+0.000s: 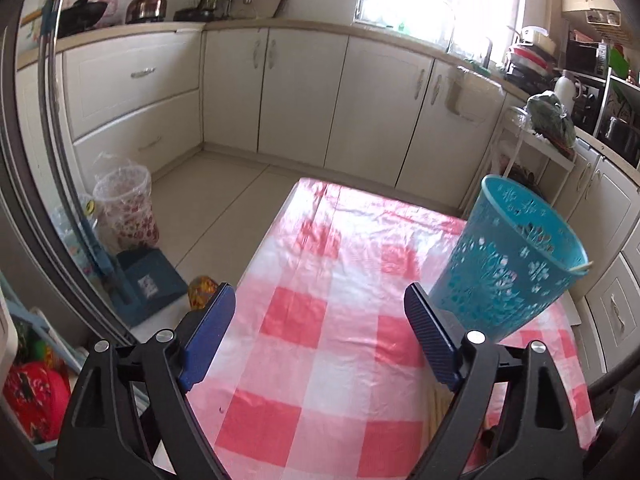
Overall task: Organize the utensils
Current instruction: 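Grip a wooden chopstick with the right tool and lift it, then carry the chopstick over the blue basket and release it from the right tool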
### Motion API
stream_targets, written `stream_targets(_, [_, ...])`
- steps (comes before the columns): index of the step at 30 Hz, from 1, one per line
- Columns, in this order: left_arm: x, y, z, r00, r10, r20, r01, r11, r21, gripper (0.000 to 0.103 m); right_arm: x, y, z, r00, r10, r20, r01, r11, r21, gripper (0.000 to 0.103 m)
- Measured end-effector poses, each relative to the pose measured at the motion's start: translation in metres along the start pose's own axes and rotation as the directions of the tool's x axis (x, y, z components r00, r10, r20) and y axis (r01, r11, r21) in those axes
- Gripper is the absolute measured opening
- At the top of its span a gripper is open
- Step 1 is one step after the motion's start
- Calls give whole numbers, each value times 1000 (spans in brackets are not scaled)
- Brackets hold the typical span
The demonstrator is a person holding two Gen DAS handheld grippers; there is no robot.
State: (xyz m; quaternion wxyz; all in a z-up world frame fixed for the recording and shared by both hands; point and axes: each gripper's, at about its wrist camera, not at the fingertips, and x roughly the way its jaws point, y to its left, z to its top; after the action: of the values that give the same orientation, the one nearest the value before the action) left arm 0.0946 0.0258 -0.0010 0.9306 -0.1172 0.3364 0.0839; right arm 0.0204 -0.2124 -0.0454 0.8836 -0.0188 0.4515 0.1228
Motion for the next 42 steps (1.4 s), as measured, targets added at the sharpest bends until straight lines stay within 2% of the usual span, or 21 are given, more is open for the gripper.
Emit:
stream_targets(3, [9, 8, -18, 999, 2, -41, -2, 1000, 12, 82, 2, 12, 0, 997, -70, 16, 71, 994, -85, 6])
stream_targets(5, [14, 9, -26, 998, -2, -62, 4, 1000, 24, 82, 2, 13, 1, 997, -77, 13, 78, 992, -99, 6])
stream_targets(9, [17, 9, -36, 996, -9, -91, 12, 1000, 24, 82, -7, -12, 1, 1000, 26, -15, -25, 999, 42, 5])
stream_targets(12, [18, 9, -41, 995, -12, -103, 14, 1000, 24, 82, -33, -30, -2, 986, 165, 39, -169, 972, 161, 5])
stream_targets(15, [23, 15, -48, 992, -3, -123, 6, 1000, 19, 82, -76, -38, 6, 942, 295, 163, -324, 923, 206, 5])
stream_targets(19, [32, 22, -57, 989, 4, -150, -4, 1000, -1, 82, -135, -40, 48, 848, 385, 364, -465, 871, 159, 5])
stream_targets(22, [35, 23, -58, 989, 3, -150, -4, 1000, -4, 82, -159, -38, 94, 783, 372, 498, -485, 867, 114, 5])
stream_targets(24, [36, 23, -58, 988, 2, -153, -2, 1000, 0, 82, -157, -35, 127, 757, 345, 555, -471, 876, 97, 5])
stream_targets(25, [38, 23, -57, 987, -1, -160, 0, 1000, -4, 82, -152, -34, 142, 751, 327, 574, -459, 883, 97, 5])
stream_targets(27, [39, 26, -58, 985, -8, -171, 5, 1000, -20, 82, -136, -33, 169, 757, 286, 588, -426, 897, 113, 5])
stream_targets(30, [41, 30, -58, 983, -22, -180, 14, 999, -47, 82, -104, -33, 202, 792, 182, 583, -339, 925, 170, 5])
stream_targets(32, [42, 31, -59, 983, -27, -184, 17, 998, -54, 82, -88, -37, 214, 812, 128, 570, -305, 925, 226, 5])
stream_targets(36, [43, 28, -59, 982, -28, -185, 20, 999, -47, 82, -65, -40, 218, 849, 73, 523, -247, 930, 272, 6])
stream_targets(42, [43, 29, -59, 982, -31, -186, 22, 998, -51, 82, -50, -34, 207, 885, 19, 464, -142, 963, 231, 7])
